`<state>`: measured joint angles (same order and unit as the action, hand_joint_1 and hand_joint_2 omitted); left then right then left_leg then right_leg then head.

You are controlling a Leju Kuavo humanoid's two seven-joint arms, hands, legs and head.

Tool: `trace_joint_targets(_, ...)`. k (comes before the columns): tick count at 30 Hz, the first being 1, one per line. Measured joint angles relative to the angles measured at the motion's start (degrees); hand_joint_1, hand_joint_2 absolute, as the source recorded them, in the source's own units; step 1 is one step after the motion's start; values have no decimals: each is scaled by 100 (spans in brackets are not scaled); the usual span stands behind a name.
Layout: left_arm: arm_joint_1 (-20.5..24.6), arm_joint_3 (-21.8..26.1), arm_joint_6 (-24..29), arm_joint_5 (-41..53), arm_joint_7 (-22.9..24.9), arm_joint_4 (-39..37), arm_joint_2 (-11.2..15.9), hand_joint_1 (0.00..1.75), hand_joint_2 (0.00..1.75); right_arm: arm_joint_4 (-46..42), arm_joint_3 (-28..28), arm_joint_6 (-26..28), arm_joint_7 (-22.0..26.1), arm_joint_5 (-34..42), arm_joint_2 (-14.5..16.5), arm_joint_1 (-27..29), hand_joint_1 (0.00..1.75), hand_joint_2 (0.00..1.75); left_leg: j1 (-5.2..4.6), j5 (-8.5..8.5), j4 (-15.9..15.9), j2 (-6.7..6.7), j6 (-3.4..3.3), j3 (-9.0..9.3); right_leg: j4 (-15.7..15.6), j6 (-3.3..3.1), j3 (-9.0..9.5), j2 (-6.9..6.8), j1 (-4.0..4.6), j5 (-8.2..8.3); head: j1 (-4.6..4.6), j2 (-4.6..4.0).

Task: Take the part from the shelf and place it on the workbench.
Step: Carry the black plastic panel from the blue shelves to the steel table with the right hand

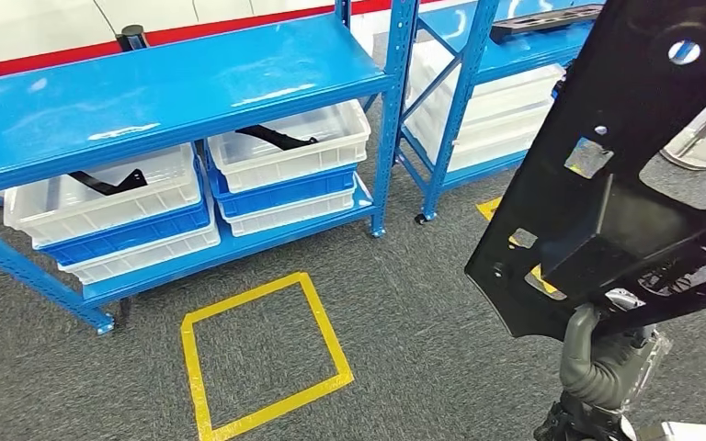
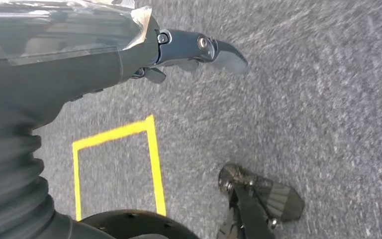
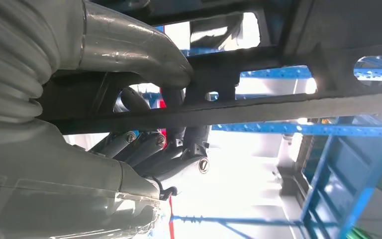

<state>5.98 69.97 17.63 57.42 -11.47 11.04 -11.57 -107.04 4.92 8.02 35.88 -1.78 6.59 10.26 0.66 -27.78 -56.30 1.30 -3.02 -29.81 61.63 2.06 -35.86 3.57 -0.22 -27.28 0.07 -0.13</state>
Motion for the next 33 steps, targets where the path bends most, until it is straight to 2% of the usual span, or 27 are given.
trace_joint_targets(2, -8, -1, -6, 0, -2, -1, 0, 0, 175, 3, -3, 0, 1, -3, 1, -13, 175, 175, -16, 8, 4, -182, -15, -19, 752, -11, -349, -232, -12, -324, 43, 0)
trace_joint_targets(3, -12, -1, -9, -1, -2, -1, 0, 0, 175, 5, -4, 0, 1, -5, 1, -9, 175, 175, -21, 8, 3, -269, -15, -27, 1056, 7, -476, -271, -28, -428, 43, 0)
trace_joint_targets(4, -13, -1, -9, -2, -2, -1, 0, 0, 175, 8, -3, 0, 1, -6, 0, -5, 175, 175, -22, 7, 2, -350, -13, -32, 1175, 46, -508, -292, -48, -452, 46, 0)
trace_joint_targets(5, -11, -1, -8, -3, -2, -1, 0, 0, 175, 9, -2, 0, 1, -6, 0, -3, 175, 175, -19, 5, 1, -426, -9, -30, 1043, 103, -412, -322, -70, -386, 47, 0)
trace_joint_targets(6, -9, -1, -8, -4, -2, -1, -2, 0, 175, 10, -1, 0, 1, -6, -1, -4, 175, 175, -15, 0, 0, -494, 0, -23, 698, 165, -205, -381, -90, -258, 47, 0)
trace_joint_targets(7, -6, -1, -8, -4, -2, 0, -2, 0, 175, 10, 0, 1, 1, -6, 0, -8, 175, 175, -19, -9, -2, -557, 20, -12, 246, 206, 48, -506, -101, -131, 50, 0)
trace_joint_targets(8, -4, -1, -8, -4, -2, 1, -2, 0, 175, 9, -1, 1, 0, -7, 1, -12, 175, 175, -33, -23, -9, -615, 50, -2, -140, 212, 268, -611, -92, -22, 48, 0)
trace_joint_targets(9, -2, -1, -9, -4, -2, 1, -1, 0, 175, 9, -2, 1, 1, -7, 2, -15, 175, 175, -50, -34, -16, -663, 82, 6, -384, 185, 403, -680, -78, 40, 40, 0)
trace_joint_targets(10, 0, -2, -9, -3, -2, 2, 1, 0, 175, 10, -3, 1, 2, -8, 3, -15, 175, 175, -66, -40, -21, -705, 113, 13, -484, 140, 453, -709, -60, 59, 33, 0)
trace_joint_targets(12, 9, -8, -11, 3, 3, 2, 1, 0, 175, 10, 3, 0, 7, -6, 0, -1, 175, 175, -65, -45, -22, -787, 171, 25, -477, 48, 424, -593, -56, 87, 21, 0)
trace_joint_targets(13, 15, -14, -14, 7, 7, 2, 1, 0, 175, 9, 7, 0, 9, -3, 1, 9, 175, 175, -49, -79, -50, -750, 205, 19, -483, 10, 412, -538, -76, 101, 19, 0)
trace_joint_targets(15, 17, -27, -20, 17, 12, 2, 1, 0, 175, 5, 12, 4, 15, 9, 10, 22, 175, 175, -16, -330, -386, -491, 263, -117, -500, -83, 406, -428, -126, 133, -2, 0)
trace_joint_targets(16, 10, -31, -23, 20, 14, 2, 2, 0, 175, 3, 15, 5, 20, 17, 22, 33, 175, 175, -5, -539, -750, -319, 279, -275, -501, -117, 393, -374, -131, 144, -14, 0)
trace_joint_targets(17, 0, -33, -25, 25, 17, 2, 2, 0, 175, 3, 20, 7, 22, 27, 33, 48, 175, 175, -2, -743, -1170, -209, 286, -465, -499, -144, 384, -317, -126, 153, -23, 0)
trace_joint_targets(18, -12, -36, -26, 32, 22, 2, 2, 0, 175, 3, 27, 4, 25, 34, 45, 72, 175, 175, -1, -878, -1528, -159, 292, -634, -497, -156, 378, -251, -119, 158, -24, 0)
trace_joint_targets(19, -23, -40, -28, 45, 32, 2, 4, 0, 175, 2, 37, -1, 27, 38, 56, 99, 175, 175, -1, -899, -1717, -140, 292, -728, -494, -160, 376, -178, -112, 161, -24, 0)
trace_joint_targets(20, -28, -43, -31, 29, 41, 2, 7, 0, 175, 1, 47, -7, 30, 36, 64, 125, 175, 175, 1, -800, -1672, -127, 286, -714, -488, -159, 378, -104, -108, 161, -24, 0)
trace_joint_targets(21, -28, -35, -31, -50, 42, 2, 11, 0, 175, -3, 60, -14, 33, 26, 76, 145, 175, 175, 5, -609, -1411, -99, 274, -595, -479, -157, 383, -27, -108, 162, -24, 0)
trace_joint_targets(22, -22, 2, -26, -205, 37, 2, 15, 0, 175, -14, 75, -19, 37, 12, 94, 163, 175, 175, 15, -383, -1023, -6, 256, -415, -468, -154, 385, 49, -109, 162, -25, 0)
trace_joint_targets(23, -13, 75, -16, -412, 33, 2, 19, 0, 175, -27, 92, -23, 42, -5, 115, 180, 175, 175, 30, -224, -643, 164, 238, -239, -451, -143, 377, 118, -95, 162, -24, 0)
trace_joint_targets(25, 0, 272, 13, -732, 71, 2, 25, 0, 175, -61, 130, -52, 51, -31, 154, 226, 175, 175, 42, -94, -192, 409, 215, -43, -427, -95, 329, 251, -79, 176, -15, 0)
trace_joint_targets(26, 2, 354, 25, -797, 109, 3, 29, 0, 175, -74, 153, -77, 55, -35, 170, 261, 175, 175, 28, -107, -139, 434, 200, -27, -428, -54, 299, 320, -80, 193, -11, 0)
trace_joint_targets(27, 4, 410, 35, -819, 140, 4, 33, 0, 175, -85, 177, -108, 59, -37, 184, 302, 175, 175, 14, -95, -126, 362, 176, -29, -442, -7, 259, 390, -90, 216, -9, 0)
trace_joint_targets(28, 11, 452, 42, -842, 156, 5, 37, 0, 175, -94, 204, -139, 66, -37, 195, 344, 175, 175, 11, -73, -105, 289, 137, -26, -431, 28, 223, 395, -99, 225, -9, 0)
trace_joint_targets(30, 28, 533, 78, -899, 150, 10, 43, 0, 175, -103, 240, -211, 86, -37, 201, 383, 175, 175, 24, -30, -57, 125, 56, -21, -200, 47, 69, 126, -79, 112, 20, 0)
trace_joint_targets(32, 34, 620, 133, -971, 119, 14, 43, 0, 175, -104, 246, -292, 104, -30, 197, 370, 175, 175, 17, -19, -40, -64, 16, -29, 474, 9, -252, -210, -66, -203, 49, 0)
trace_joint_targets(33, 33, 662, 159, -1003, 102, 14, 43, 0, 175, -95, 244, -328, 109, -13, 189, 362, 175, 175, 11, -20, -41, -165, 11, -37, 855, 12, -423, -256, -76, -346, 55, 0)
